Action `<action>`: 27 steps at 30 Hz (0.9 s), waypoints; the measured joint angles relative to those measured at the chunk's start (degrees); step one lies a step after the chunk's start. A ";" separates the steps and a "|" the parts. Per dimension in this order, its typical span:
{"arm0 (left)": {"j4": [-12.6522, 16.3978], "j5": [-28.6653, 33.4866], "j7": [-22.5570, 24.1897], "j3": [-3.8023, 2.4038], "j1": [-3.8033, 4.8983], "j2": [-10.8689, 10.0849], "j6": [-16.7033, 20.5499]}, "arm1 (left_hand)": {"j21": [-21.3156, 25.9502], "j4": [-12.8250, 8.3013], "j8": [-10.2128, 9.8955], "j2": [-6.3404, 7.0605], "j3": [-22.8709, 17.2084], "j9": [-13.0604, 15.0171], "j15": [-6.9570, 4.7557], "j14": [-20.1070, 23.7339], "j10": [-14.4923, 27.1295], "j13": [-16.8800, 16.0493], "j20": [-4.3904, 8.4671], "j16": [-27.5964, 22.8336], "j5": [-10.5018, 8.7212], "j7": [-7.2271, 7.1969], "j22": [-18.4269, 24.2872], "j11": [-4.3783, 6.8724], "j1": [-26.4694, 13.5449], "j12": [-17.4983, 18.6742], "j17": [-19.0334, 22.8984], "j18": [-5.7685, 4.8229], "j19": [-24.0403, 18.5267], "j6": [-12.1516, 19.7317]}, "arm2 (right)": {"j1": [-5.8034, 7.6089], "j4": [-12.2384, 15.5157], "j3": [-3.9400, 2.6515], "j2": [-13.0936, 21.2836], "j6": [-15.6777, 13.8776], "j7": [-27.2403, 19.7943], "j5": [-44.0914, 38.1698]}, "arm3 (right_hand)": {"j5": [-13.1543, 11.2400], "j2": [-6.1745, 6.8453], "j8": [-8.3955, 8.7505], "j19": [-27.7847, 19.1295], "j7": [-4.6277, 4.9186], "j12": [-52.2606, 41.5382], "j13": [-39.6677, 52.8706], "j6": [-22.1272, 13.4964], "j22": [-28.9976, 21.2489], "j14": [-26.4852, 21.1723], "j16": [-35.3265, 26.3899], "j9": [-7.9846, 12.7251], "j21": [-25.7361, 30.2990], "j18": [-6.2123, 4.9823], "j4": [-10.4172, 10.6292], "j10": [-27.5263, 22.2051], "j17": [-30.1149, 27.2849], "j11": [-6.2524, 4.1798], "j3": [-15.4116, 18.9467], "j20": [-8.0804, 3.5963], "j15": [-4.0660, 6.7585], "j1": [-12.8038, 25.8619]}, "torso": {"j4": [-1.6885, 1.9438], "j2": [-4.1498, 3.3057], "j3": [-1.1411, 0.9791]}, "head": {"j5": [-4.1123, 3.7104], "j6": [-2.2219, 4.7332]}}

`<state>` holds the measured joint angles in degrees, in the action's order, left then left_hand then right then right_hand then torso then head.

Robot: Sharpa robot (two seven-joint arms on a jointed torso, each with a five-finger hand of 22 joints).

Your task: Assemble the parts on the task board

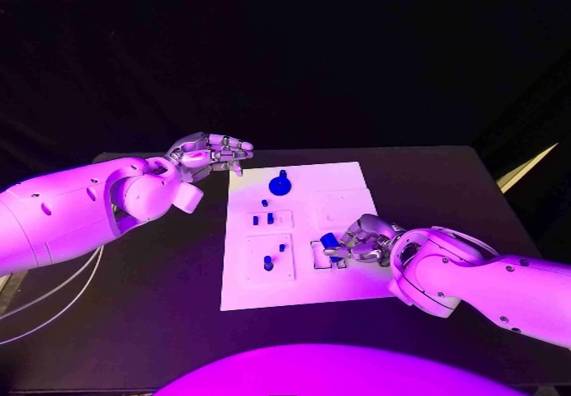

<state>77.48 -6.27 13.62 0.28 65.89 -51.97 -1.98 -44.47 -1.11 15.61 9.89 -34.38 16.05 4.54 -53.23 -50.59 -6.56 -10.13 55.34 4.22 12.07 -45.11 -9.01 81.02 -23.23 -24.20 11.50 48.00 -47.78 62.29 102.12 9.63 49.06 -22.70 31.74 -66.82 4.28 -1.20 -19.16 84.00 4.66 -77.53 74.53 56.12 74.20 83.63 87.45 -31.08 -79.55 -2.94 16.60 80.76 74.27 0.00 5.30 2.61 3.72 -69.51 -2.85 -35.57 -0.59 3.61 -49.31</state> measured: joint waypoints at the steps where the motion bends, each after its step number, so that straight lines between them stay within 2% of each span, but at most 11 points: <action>1: 0.00 0.00 0.00 0.00 0.00 0.00 0.00 | 0.00 0.00 0.00 0.00 0.00 0.00 0.00 0.00 0.00 0.00 0.00 0.00 0.00 0.00 0.00 0.00 0.00 0.00 0.00 0.00 0.00 0.00 | -0.01 -0.10 0.00 -0.14 -0.29 0.06 -0.14 | 0.00 0.00 0.00 0.00 0.00 0.00 0.02 0.00 0.00 0.00 0.00 0.00 0.00 0.00 0.00 0.01 0.00 0.01 0.00 0.00 0.00 0.00 | -0.01 0.00 -0.01 | 0.01 0.00; 6: 0.00 0.00 0.01 0.00 0.00 0.01 -0.01 | 0.00 0.00 0.00 0.00 0.00 0.00 0.00 0.00 0.00 0.00 0.00 0.00 0.00 0.00 0.00 0.00 0.00 0.00 0.00 0.00 0.00 0.00 | -0.03 -0.45 0.00 -0.85 -0.81 0.07 -0.49 | 0.00 0.00 0.00 0.00 0.01 0.00 0.03 0.01 0.00 0.00 0.00 0.00 -0.01 0.00 0.00 0.00 0.00 0.00 0.00 0.00 0.01 0.00 | -0.01 0.00 -0.03 | 0.04 0.05; 11: 0.00 0.00 0.01 0.00 0.00 0.01 -0.01 | 0.00 0.00 0.00 0.00 0.00 0.00 0.00 0.00 0.00 0.00 0.00 0.00 0.00 0.00 0.01 0.00 0.00 0.00 0.00 0.00 0.00 0.00 | -0.09 -0.54 -0.01 -1.50 -0.11 -0.46 -0.34 | 0.00 0.00 0.00 0.00 0.00 0.00 0.03 0.01 0.00 0.00 0.00 0.00 -0.02 0.00 0.00 0.01 0.00 0.00 0.00 0.00 0.01 0.00 | -0.02 -0.01 -0.04 | 0.09 0.03; 24: -0.01 0.00 -0.19 0.00 0.00 -0.04 -0.17 | 0.00 0.00 0.00 0.00 0.00 0.00 0.00 0.00 0.00 0.01 0.00 0.00 0.00 0.00 0.30 0.00 0.00 0.00 0.00 0.00 0.00 0.00 | -0.24 0.18 -0.01 -1.36 0.46 -1.10 -0.15 | 0.00 0.00 -0.01 0.00 0.00 0.00 0.03 0.02 0.00 0.28 0.22 -0.01 -0.66 0.01 0.00 0.02 0.00 0.00 0.00 0.00 0.30 0.00 | -0.02 0.00 -0.02 | 0.31 -0.01; 27: -0.01 0.00 -0.24 0.01 0.00 -0.05 -0.23 | 0.00 0.00 0.00 0.00 0.00 0.00 0.00 0.00 0.00 0.01 0.00 0.00 0.00 0.00 0.30 0.00 0.00 0.00 0.00 0.00 0.00 0.00 | -0.26 0.25 -0.01 -1.28 0.47 -1.08 -0.21 | 0.00 0.00 -0.01 -0.58 -0.02 0.00 0.04 0.03 0.00 0.28 0.22 -0.01 -0.66 0.04 0.00 0.02 0.00 0.00 0.00 -0.58 0.30 0.00 | -0.03 0.00 -0.02 | 0.36 -0.01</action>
<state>77.47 -6.27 13.38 0.28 65.89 -52.02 -2.21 -44.47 -1.10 15.61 9.89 -34.38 16.05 4.54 -53.23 -50.59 -6.55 -10.13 55.34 4.22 12.07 -44.81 -9.01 81.02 -23.23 -24.19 11.50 48.00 -47.78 62.04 102.37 9.62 47.78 -22.23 30.66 -67.02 4.28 -1.21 -19.17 83.42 4.64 -77.54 74.57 56.15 74.20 83.91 87.67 -31.09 -80.21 -2.91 16.60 80.79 74.27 -0.01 5.30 2.03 4.02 -69.51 -2.88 -35.57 -0.60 3.97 -49.32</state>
